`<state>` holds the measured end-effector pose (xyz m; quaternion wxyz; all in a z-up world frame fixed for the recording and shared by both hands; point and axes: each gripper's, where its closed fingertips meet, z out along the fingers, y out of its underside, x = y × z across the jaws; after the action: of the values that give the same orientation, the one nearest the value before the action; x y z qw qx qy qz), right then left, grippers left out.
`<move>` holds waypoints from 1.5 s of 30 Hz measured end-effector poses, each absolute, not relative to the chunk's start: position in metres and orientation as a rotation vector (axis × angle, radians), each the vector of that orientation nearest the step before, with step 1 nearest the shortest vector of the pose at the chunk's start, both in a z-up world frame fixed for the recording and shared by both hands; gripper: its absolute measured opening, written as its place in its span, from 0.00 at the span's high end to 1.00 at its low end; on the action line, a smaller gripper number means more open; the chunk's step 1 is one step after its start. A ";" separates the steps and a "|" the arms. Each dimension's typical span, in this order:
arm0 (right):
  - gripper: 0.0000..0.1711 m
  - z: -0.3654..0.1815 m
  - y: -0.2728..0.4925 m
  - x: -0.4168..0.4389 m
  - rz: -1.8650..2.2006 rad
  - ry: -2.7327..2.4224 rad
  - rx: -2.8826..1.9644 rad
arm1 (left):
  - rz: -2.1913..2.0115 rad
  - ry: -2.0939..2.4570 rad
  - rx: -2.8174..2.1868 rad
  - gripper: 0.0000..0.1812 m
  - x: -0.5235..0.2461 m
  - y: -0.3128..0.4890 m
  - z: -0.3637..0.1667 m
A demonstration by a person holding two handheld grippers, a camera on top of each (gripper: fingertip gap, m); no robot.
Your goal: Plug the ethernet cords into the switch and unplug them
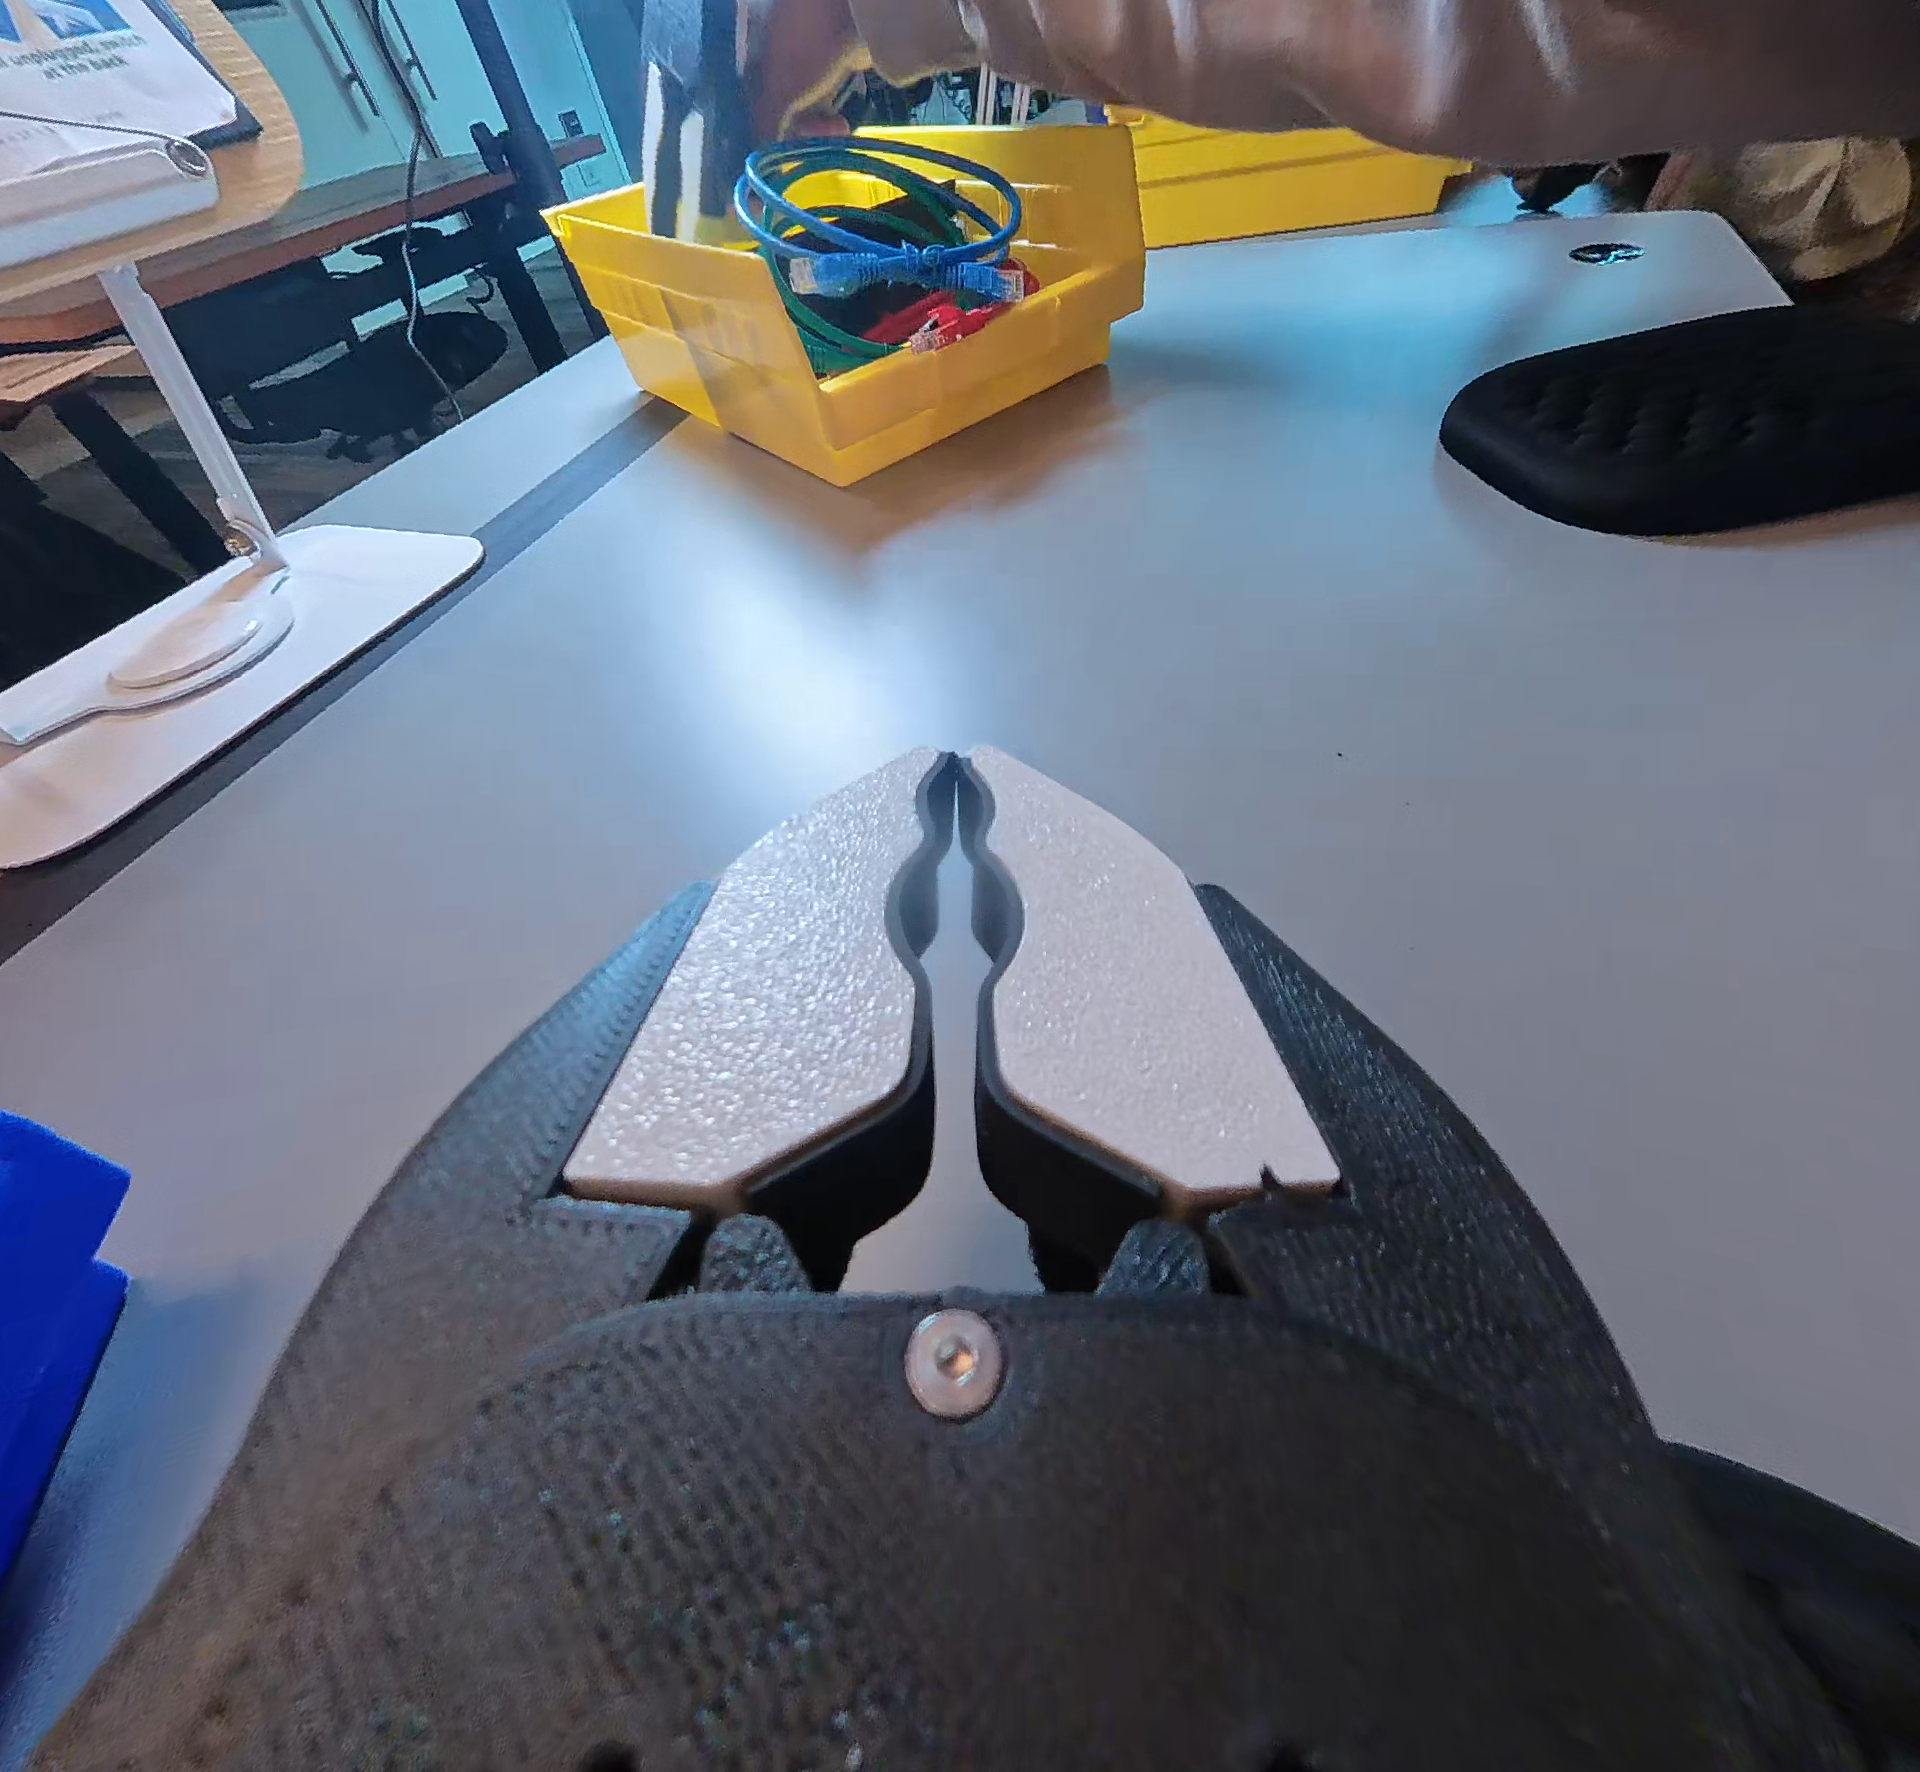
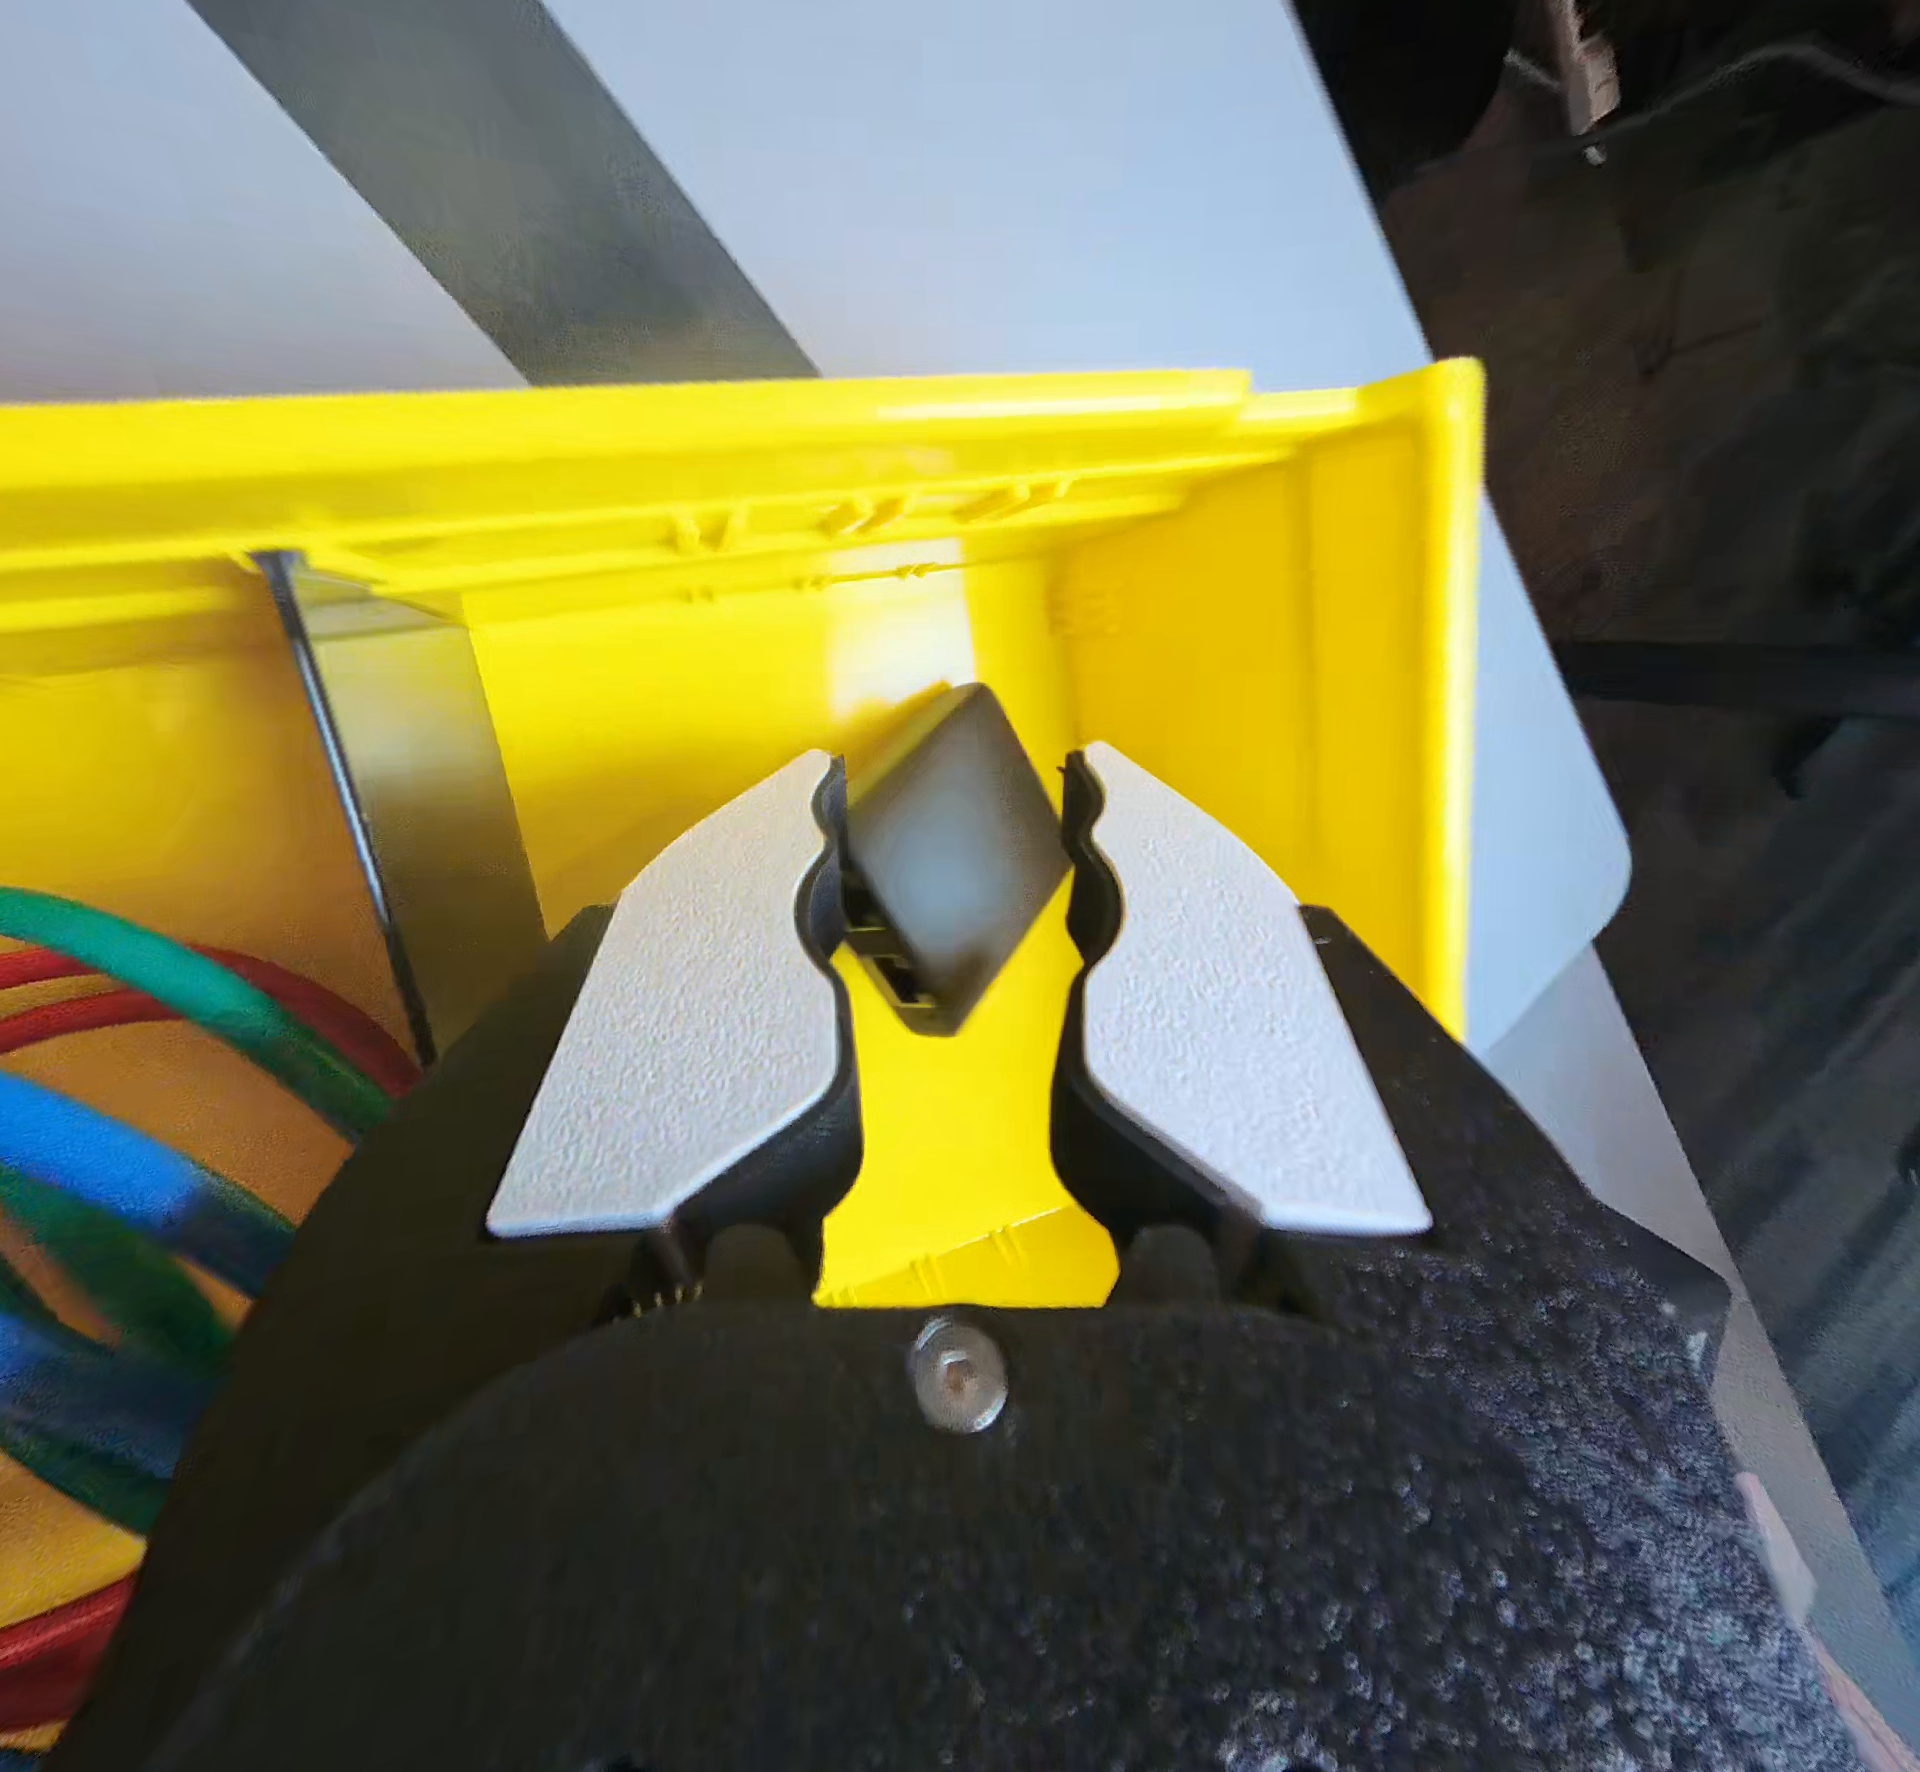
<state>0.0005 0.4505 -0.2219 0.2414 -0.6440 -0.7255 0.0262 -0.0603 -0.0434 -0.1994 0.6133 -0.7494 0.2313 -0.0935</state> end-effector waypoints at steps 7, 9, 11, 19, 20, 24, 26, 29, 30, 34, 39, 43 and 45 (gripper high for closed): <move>0.78 -0.152 0.440 0.006 0.235 -1.830 -1.719 | -0.216 0.567 -1.738 1.00 -0.054 -0.045 -0.202; 0.82 -0.141 0.440 0.019 0.139 -1.822 -1.695 | -0.220 0.578 -1.737 1.00 -0.052 -0.045 -0.202; 0.83 -0.140 0.442 0.035 0.034 -1.822 -1.716 | -0.223 0.595 -1.737 1.00 -0.048 -0.046 -0.202; 0.84 -0.112 0.380 0.043 0.273 -1.685 -1.595 | -0.115 0.553 -1.789 1.00 -0.053 -0.043 -0.201; 0.84 -0.106 0.355 0.043 0.333 -1.688 -1.532 | -0.108 0.524 -1.796 1.00 -0.057 -0.043 -0.200; 0.82 -0.134 0.252 0.067 0.403 -1.855 -1.426 | -0.066 0.453 -1.810 1.00 -0.071 -0.041 -0.197; 0.82 -0.171 0.222 0.087 0.263 -1.965 -1.435 | -0.034 0.457 -1.815 1.00 -0.074 -0.041 -0.195; 0.82 -0.215 0.212 0.104 0.048 -2.040 -1.454 | -0.023 0.484 -1.839 1.00 -0.073 -0.040 -0.197; 0.82 -0.224 0.214 0.103 0.014 -2.048 -1.463 | -0.024 0.487 -1.844 1.00 -0.072 -0.039 -0.199; 0.93 -0.225 0.235 0.085 -0.023 -2.016 -1.488 | 0.005 0.507 -1.862 1.00 -0.070 -0.039 -0.203; 0.86 -0.224 0.250 0.064 0.014 -2.034 -1.591 | 0.036 0.503 -1.859 1.00 -0.076 -0.049 -0.203; 0.80 -0.243 0.253 0.064 -0.039 -2.104 -1.662 | 0.055 0.467 -1.874 0.99 -0.089 -0.049 -0.204; 0.80 -0.250 0.256 0.070 -0.146 -2.157 -1.629 | 0.134 0.439 -1.885 0.94 -0.104 -0.048 -0.200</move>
<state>0.0700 0.2563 -0.2497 0.2156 -0.5877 -0.7781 -0.0525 -0.1045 -0.0483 -0.1996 0.5651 -0.8016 0.1868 0.0570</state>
